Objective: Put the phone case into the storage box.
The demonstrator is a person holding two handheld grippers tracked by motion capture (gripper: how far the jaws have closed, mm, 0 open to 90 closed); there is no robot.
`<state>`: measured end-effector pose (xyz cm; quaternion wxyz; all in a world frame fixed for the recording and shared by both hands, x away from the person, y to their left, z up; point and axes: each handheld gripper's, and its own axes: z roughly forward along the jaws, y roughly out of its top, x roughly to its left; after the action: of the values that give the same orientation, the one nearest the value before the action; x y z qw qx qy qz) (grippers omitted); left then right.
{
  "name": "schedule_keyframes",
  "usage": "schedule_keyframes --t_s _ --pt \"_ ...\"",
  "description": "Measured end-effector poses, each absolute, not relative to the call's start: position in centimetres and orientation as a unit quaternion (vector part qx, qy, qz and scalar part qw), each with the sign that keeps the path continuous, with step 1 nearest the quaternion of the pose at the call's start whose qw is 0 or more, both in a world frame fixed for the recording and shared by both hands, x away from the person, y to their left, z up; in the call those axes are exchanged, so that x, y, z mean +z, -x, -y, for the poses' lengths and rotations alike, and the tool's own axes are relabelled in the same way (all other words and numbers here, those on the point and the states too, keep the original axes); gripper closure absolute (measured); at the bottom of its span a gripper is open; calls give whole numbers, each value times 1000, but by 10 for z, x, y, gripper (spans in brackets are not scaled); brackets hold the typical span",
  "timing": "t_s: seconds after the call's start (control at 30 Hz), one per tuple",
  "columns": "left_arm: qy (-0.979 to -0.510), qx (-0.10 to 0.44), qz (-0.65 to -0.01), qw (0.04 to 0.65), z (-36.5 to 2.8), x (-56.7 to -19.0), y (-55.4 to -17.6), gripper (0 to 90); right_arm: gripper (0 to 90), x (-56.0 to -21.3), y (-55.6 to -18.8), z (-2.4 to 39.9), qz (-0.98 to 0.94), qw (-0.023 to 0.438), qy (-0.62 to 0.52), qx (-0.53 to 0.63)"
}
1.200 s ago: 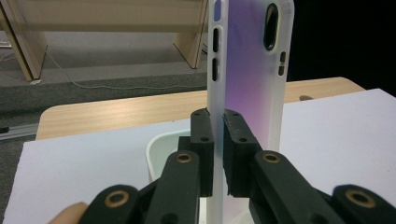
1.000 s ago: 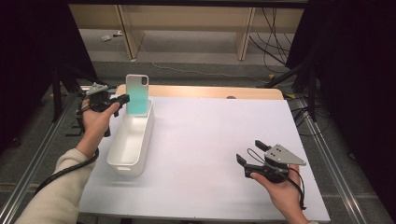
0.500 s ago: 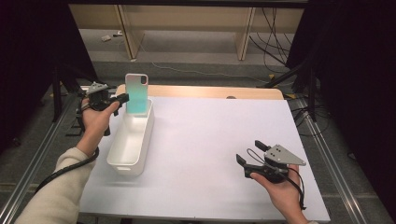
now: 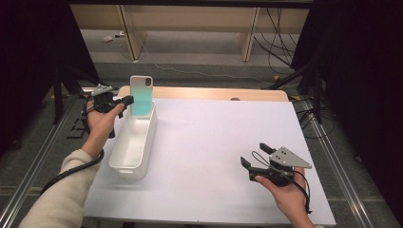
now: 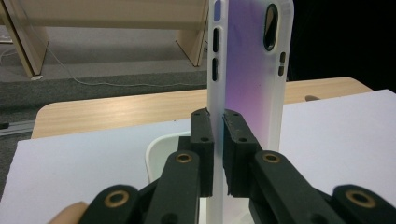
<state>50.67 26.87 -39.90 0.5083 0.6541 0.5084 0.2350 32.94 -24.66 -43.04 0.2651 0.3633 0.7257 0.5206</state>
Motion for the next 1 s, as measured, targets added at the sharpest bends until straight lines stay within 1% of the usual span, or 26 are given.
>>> schedule_keyframes --t_s 0.47,0.53,0.73,1.0 --pt "-653 243 -509 505 -269 -400 -511 836 169 -429 -329 247 -730 266 -363 515" --pt "-652 242 -511 504 -269 -401 -511 837 169 -429 -329 247 -728 260 -366 518" --pt "-654 244 -511 501 -268 -402 -513 836 169 -428 -328 248 -730 268 -364 513" --pt "-653 245 -516 497 -267 -404 -517 836 169 -428 -328 248 -731 267 -363 513"
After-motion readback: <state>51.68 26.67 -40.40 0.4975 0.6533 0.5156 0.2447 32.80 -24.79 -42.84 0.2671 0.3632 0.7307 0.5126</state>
